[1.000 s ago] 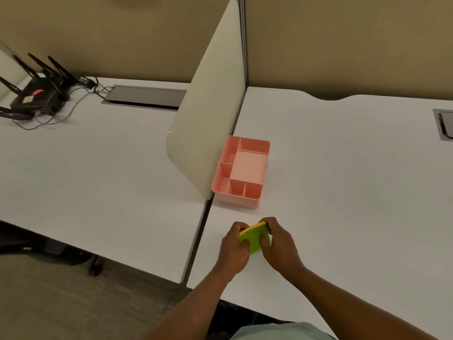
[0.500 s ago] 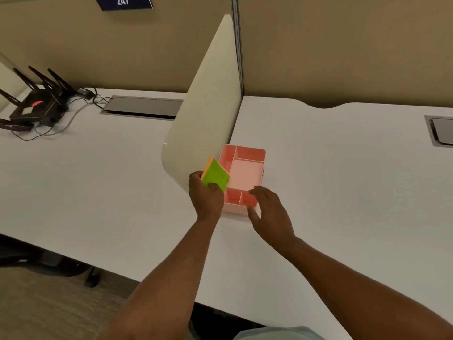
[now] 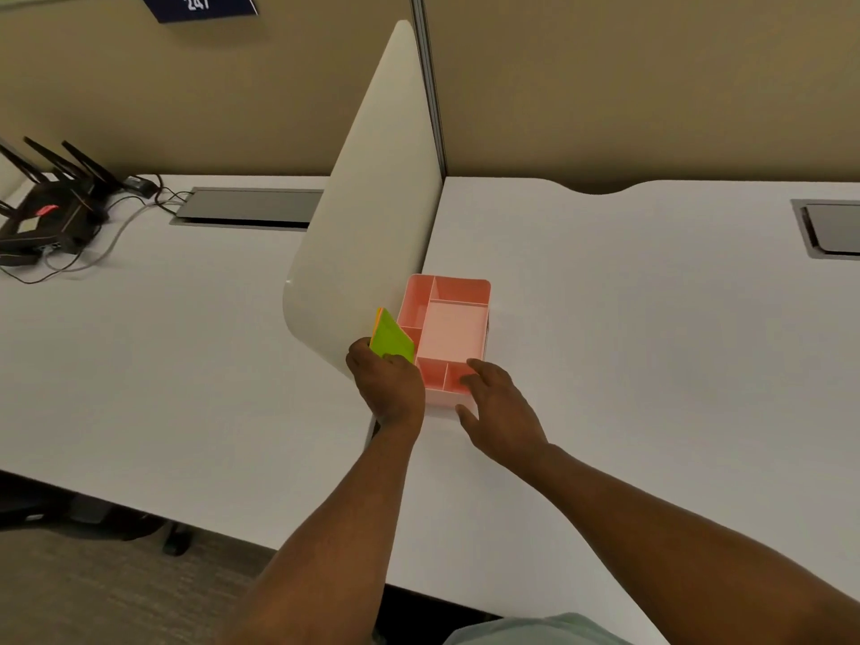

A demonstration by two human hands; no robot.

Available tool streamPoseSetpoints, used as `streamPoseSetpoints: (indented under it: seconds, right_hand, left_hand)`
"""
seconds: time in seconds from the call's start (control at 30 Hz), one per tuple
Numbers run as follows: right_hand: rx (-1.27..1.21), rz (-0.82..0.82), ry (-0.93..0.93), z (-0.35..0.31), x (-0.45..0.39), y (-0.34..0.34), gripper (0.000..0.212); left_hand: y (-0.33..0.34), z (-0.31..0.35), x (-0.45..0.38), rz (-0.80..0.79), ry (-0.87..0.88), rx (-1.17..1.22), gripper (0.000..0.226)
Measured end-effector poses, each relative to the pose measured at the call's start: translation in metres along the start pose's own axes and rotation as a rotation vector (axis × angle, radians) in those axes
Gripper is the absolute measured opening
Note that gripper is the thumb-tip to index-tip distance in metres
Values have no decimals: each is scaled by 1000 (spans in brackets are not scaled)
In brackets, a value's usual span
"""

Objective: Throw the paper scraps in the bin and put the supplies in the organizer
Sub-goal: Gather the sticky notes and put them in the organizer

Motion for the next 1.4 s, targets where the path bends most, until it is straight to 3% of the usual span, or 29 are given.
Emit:
streamPoseSetpoints:
  seconds: [0.23,0.43,0.6,0.73,1.03,1.23,1.4]
  right_hand:
    - [-2,-15,-32,1,-1,-1,50]
    - [-6,-21,-42,2,1,1,50]
    - [-12,-13,-51,2,3,3,50]
    - [-11,-12,-45,2,3,5,53]
    - [-15,-19,-32,2,3,7,54]
    - [-13,-14,-37,3,2,7,51]
    - [-17,-6,-67,3,3,6,48]
  left_hand:
    - [14,-2,-12,-28,-24,27,36]
    - [19,-2,-6,-122,79,-113,58]
    - [26,-22,2,-241,190,-405,29]
    - [29,-25,8,-268,194,-494,37]
    - [25,-19,-3,-243,255,-575,27]
    - [26,-18,-9,-257,154,-483,24]
    - [22,-31,-18,-264,-78,-335,22]
Point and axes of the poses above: each hand's wrist, its own x-axis away from the middle knuckle, its own y-axis out of the palm, z = x × y, the point moved 9 cm from there along -x, towards the middle knuckle, and after that the axes turned 7 degrees about x, right-handed, at the moved point
